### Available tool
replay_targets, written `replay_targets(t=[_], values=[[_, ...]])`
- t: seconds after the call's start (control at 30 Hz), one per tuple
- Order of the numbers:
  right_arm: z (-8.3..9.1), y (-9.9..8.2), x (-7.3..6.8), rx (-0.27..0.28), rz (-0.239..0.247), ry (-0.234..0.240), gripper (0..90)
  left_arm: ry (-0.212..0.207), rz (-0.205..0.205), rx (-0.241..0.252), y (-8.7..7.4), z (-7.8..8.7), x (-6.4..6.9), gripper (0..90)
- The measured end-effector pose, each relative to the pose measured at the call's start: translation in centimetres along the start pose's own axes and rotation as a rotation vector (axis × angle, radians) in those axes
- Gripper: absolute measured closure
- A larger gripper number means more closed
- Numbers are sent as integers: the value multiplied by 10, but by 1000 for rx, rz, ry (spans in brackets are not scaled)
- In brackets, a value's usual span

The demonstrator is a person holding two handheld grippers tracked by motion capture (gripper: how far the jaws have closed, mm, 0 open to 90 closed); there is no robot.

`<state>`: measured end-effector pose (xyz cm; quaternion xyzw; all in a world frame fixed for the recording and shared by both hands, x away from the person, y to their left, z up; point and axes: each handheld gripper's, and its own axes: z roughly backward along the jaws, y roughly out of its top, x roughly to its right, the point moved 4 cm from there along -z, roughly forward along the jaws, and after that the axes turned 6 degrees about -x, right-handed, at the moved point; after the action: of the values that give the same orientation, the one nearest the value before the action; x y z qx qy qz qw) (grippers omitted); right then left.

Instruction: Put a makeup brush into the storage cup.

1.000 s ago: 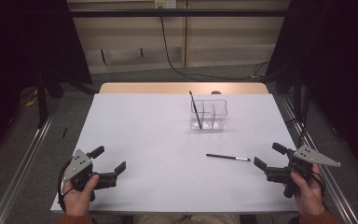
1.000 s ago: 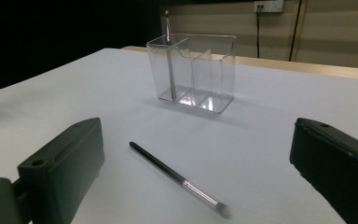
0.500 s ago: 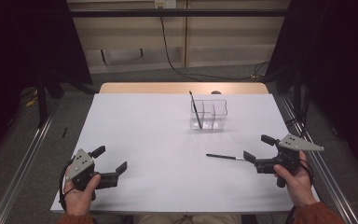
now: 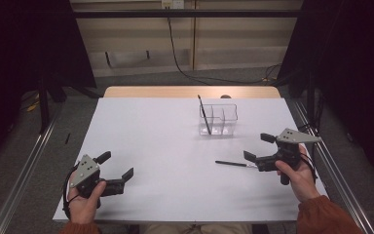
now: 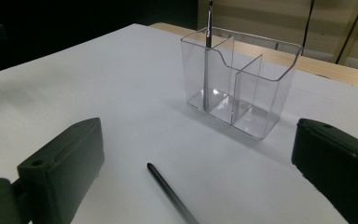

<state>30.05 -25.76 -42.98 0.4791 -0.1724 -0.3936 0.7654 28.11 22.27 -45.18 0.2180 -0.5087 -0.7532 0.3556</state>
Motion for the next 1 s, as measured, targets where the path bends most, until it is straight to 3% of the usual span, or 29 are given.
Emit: replay_targets(t=[0.23, 0.6, 0.73, 0.9, 1.0], values=[[-12, 6, -1, -61, 14, 47, 16, -4, -4, -1, 0, 1, 1, 25], [-16, 14, 6, -143, 46, 49, 20, -2, -6, -4, -1, 1, 1, 26], [-17, 15, 9, -187, 66, 51, 21, -3, -8, -5, -1, 0, 1, 25], [-23, 16, 13, -277, 82, 91, 33, -3, -8, -4, -1, 0, 1, 25], [-27, 17, 14, -324, 113, 82, 33, -2, -6, -3, 0, 0, 1, 25]])
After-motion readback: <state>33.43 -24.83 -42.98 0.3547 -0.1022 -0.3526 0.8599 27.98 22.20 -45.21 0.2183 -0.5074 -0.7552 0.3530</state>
